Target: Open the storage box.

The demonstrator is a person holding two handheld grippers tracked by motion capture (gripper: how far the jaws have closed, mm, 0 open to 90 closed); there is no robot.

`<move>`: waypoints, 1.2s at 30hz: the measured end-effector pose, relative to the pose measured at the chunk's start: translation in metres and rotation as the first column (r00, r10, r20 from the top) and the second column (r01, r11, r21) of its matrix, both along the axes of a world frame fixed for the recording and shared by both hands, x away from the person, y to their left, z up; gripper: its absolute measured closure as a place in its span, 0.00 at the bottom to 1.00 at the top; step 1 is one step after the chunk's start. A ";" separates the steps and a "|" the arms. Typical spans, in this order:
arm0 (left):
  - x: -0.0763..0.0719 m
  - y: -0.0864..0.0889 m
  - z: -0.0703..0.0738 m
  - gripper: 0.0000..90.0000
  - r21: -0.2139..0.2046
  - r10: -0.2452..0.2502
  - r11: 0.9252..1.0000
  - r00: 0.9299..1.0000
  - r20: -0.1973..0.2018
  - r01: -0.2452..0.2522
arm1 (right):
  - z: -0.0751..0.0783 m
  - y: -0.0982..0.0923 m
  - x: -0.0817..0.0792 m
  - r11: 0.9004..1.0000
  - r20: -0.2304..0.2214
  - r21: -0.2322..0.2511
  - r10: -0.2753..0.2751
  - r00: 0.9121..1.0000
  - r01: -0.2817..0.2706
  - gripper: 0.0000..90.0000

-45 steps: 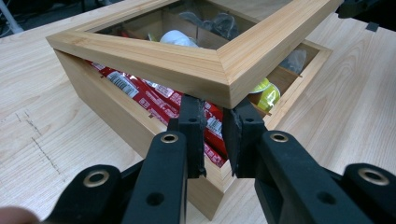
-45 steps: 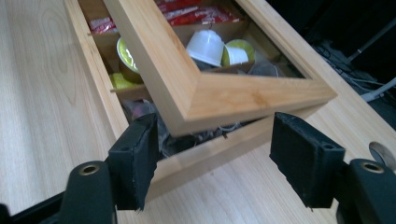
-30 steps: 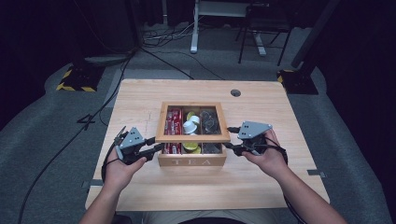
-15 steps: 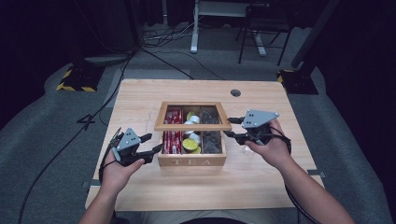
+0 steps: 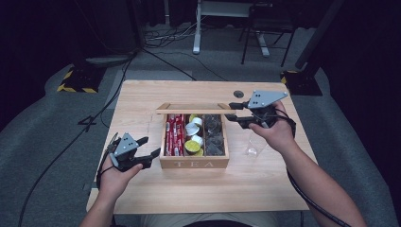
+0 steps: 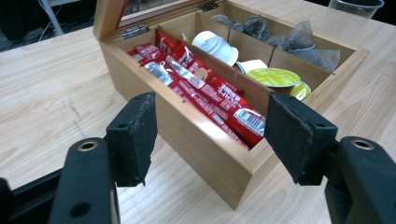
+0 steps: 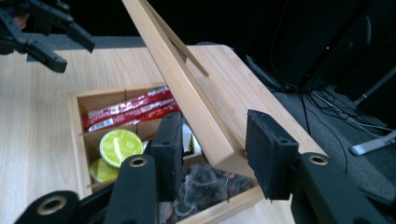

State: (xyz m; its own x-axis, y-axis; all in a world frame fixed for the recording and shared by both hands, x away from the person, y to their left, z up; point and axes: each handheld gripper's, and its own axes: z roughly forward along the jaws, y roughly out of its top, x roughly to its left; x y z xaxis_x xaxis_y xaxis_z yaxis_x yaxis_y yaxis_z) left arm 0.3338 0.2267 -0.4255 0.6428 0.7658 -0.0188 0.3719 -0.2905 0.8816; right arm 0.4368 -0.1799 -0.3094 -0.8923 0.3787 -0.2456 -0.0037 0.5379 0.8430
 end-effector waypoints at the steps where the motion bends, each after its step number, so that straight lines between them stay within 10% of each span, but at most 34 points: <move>1: -0.001 0.001 0.000 0.39 -0.004 0.002 1.000 1.000 -0.003 -0.002 | 0.002 0.001 0.002 1.000 0.004 0.002 0.000 1.000 0.000 0.65; 28: 0.014 0.007 -0.012 0.38 -0.031 0.024 0.999 0.999 -0.043 -0.025 | 0.040 0.004 0.093 0.979 -0.038 0.176 -0.097 0.995 0.102 0.68; 36: 0.018 0.009 -0.014 0.37 -0.027 0.047 0.998 0.997 -0.067 -0.048 | 0.048 0.013 0.118 0.975 -0.044 0.142 -0.168 0.985 0.173 0.66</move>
